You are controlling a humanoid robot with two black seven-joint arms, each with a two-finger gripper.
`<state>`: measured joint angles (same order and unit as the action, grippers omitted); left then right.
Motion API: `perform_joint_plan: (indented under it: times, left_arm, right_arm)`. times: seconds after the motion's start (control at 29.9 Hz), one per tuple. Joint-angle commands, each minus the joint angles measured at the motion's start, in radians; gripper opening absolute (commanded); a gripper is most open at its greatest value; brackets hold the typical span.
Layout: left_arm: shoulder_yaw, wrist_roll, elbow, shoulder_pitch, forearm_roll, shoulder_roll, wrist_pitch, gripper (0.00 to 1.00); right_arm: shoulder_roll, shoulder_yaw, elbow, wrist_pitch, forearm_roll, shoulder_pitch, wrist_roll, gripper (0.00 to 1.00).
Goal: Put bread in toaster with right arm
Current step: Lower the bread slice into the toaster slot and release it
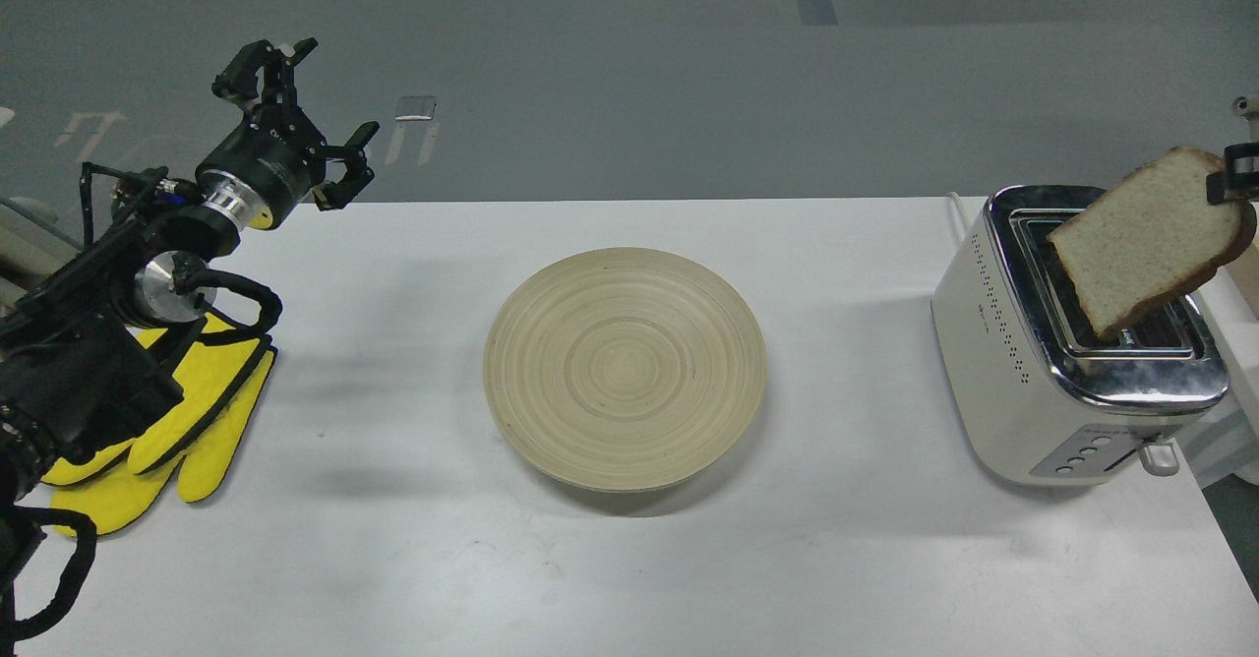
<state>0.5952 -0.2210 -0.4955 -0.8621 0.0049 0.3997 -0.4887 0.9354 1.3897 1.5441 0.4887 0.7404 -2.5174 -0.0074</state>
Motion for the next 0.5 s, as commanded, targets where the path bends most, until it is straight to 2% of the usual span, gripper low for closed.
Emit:
perform_joint_plan:
  times: [0.0,0.2,0.27,0.3,0.33,0.47]
  left_arm:
    - [0.000,0.000,0.000,0.000,0.000,0.001,0.000,1.00]
    - [0.000,-0.001,0.000,0.000,0.000,-0.001,0.000,1.00]
    - [0.000,-0.001,0.000,0.000,0.000,0.001,0.000,1.00]
    - [0.000,-0.001,0.000,0.000,0.000,-0.001,0.000,1.00]
    - [0.000,-0.001,0.000,0.000,0.000,-0.001,0.000,1.00]
    - [0.000,0.000,0.000,0.000,0.000,0.001,0.000,1.00]
  right_arm:
    - [-0.001,0.000,0.001,0.000,-0.003,0.003,0.000,0.00]
    - [-0.001,-0.003,0.001,0.000,-0.004,0.019,0.000,0.00]
    - [-0.001,-0.003,0.001,0.000,-0.007,0.025,-0.002,0.18]
    - [-0.001,-0.003,0.001,0.000,-0.007,0.029,-0.002,0.22]
    - [-0.001,-0.005,0.001,0.000,-0.007,0.032,-0.006,0.31]
    - [0.000,-0.011,0.001,0.000,-0.009,0.032,-0.010,0.52]
